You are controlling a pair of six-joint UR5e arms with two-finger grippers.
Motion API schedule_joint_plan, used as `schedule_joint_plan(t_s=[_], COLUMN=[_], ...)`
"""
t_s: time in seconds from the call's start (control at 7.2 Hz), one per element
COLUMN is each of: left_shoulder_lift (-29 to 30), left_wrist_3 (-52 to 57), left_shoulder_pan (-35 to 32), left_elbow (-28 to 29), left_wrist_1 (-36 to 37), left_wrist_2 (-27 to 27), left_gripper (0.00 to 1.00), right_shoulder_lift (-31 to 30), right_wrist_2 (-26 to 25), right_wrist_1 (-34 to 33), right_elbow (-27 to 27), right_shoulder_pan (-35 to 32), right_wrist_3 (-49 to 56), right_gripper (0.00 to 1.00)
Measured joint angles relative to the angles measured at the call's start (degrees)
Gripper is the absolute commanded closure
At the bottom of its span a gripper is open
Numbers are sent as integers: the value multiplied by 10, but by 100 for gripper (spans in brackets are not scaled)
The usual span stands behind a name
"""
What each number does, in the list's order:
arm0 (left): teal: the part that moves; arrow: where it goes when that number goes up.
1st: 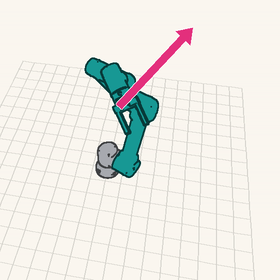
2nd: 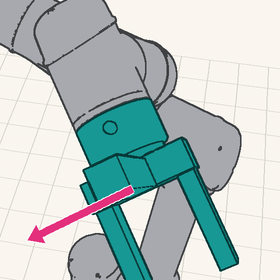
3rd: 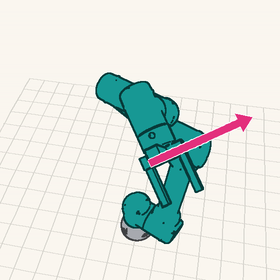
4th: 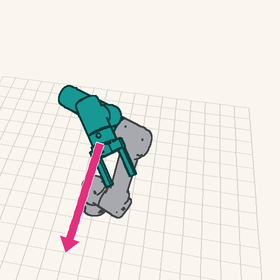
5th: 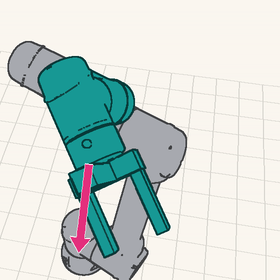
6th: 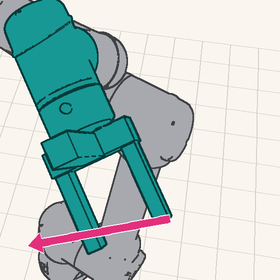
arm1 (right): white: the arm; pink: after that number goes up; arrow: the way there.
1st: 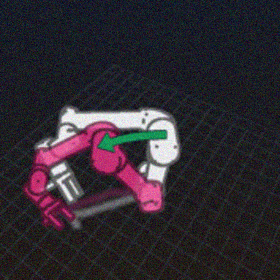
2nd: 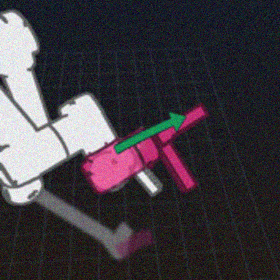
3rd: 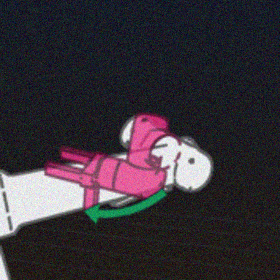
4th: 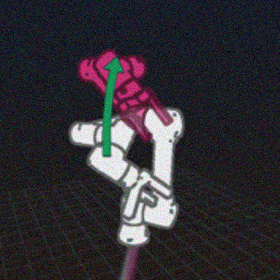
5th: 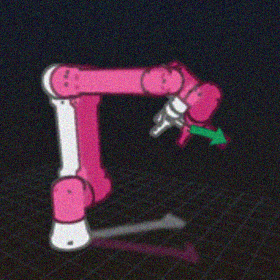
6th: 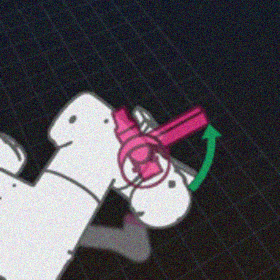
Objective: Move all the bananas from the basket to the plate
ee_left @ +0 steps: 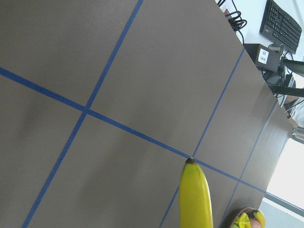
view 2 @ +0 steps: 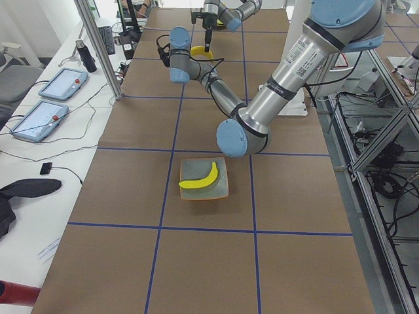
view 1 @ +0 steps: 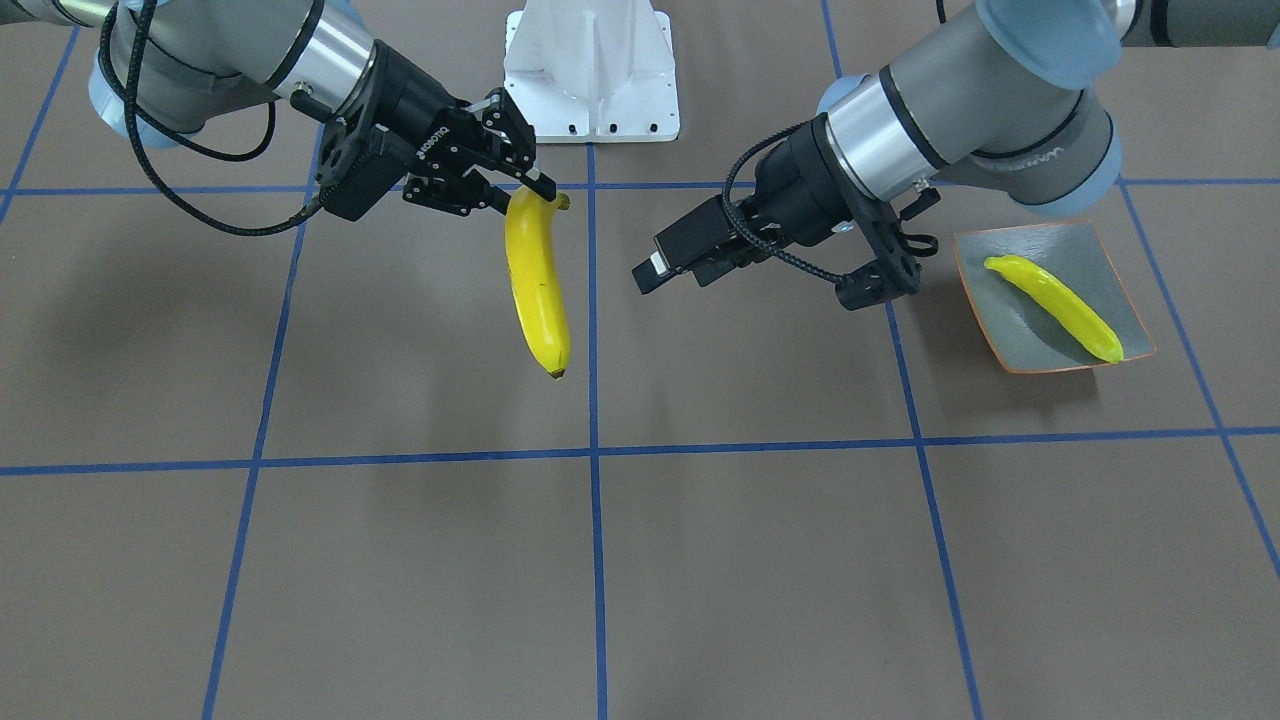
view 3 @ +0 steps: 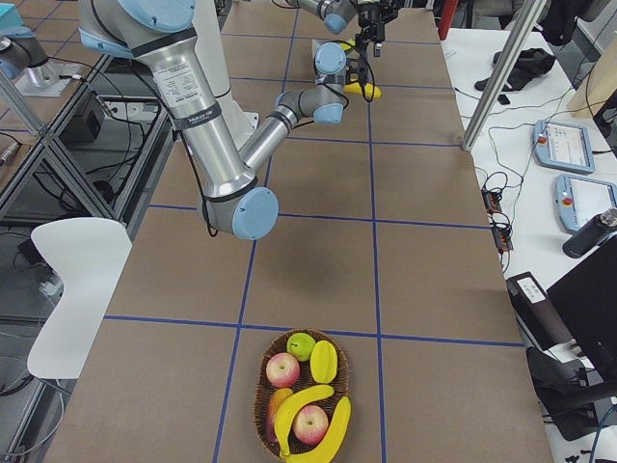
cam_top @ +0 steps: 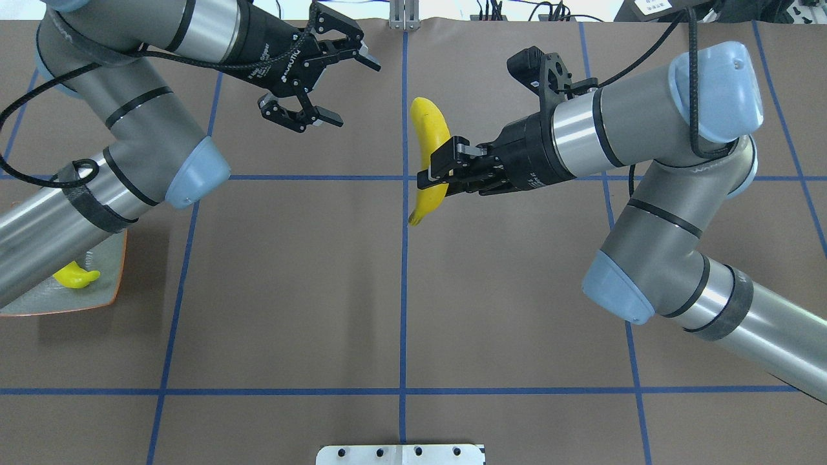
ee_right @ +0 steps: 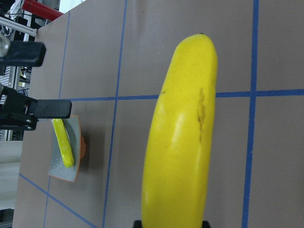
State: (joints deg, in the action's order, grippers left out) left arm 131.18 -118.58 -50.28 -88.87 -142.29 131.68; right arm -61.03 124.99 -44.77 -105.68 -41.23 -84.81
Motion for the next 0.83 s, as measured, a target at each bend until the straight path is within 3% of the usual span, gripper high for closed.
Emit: schedule_joint_plan(t_s=[0.28, 0.83], left_shoulder_lift=[5, 24], left_wrist_3=[-35, -57], left_shoulder_pan=[18, 38], left_elbow=[4, 16], left_wrist_1=[-32, -38], left_wrist_2=[-37, -54], left_gripper=[6, 6], right_shoulder_lift=[0, 0], right_wrist_2=[-17, -34], right_wrist_1=[27, 47], right_elbow=[0, -1], right_shoulder_pan=[7, 14], right_wrist_3=[-22, -30], right_gripper=[100, 100])
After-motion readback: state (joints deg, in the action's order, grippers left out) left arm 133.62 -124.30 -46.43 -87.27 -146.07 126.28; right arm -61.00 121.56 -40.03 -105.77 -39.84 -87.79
